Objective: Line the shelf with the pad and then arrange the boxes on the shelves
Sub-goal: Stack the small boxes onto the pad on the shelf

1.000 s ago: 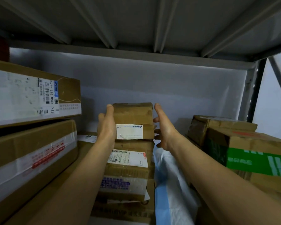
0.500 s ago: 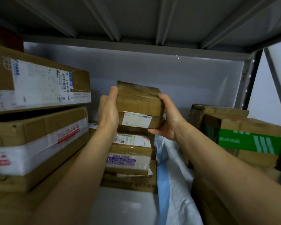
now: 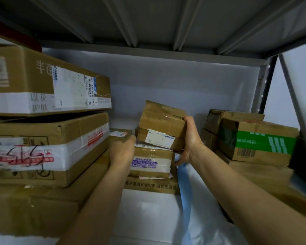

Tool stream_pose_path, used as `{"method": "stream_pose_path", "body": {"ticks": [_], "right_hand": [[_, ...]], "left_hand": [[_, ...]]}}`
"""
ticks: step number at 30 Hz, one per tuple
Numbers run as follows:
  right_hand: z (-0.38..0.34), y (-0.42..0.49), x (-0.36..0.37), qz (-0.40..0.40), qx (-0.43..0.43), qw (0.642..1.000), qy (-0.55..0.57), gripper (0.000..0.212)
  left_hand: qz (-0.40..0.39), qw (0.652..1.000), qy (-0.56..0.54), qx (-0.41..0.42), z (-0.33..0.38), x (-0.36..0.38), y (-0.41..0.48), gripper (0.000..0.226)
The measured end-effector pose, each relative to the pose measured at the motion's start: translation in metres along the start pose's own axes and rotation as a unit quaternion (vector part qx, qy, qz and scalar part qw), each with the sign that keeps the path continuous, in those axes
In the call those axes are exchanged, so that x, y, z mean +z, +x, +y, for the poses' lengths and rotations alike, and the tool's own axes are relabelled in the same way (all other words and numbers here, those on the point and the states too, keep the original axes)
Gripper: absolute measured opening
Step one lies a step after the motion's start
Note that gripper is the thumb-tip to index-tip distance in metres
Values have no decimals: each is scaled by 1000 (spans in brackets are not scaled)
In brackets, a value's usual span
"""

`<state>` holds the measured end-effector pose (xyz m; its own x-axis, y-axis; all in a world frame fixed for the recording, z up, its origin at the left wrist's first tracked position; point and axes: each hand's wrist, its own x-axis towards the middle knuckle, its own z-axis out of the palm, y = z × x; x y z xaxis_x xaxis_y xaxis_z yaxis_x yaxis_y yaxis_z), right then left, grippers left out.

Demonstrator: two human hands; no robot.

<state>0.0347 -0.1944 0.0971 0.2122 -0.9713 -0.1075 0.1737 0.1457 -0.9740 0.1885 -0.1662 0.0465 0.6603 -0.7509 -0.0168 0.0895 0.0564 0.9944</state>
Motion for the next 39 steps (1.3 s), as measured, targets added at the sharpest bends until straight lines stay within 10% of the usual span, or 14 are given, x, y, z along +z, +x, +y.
{"method": "stream_pose_path", "body": {"ticks": [28, 39], "right_hand": [[-39, -109, -83, -8, -139, 990, -2, 44], [-62, -169, -200, 74, -140, 987, -30, 39]], "left_hand": [[-166, 963, -208, 35, 26, 5, -132, 35], [-250, 962, -69, 87, -2, 101, -219, 56]]}}
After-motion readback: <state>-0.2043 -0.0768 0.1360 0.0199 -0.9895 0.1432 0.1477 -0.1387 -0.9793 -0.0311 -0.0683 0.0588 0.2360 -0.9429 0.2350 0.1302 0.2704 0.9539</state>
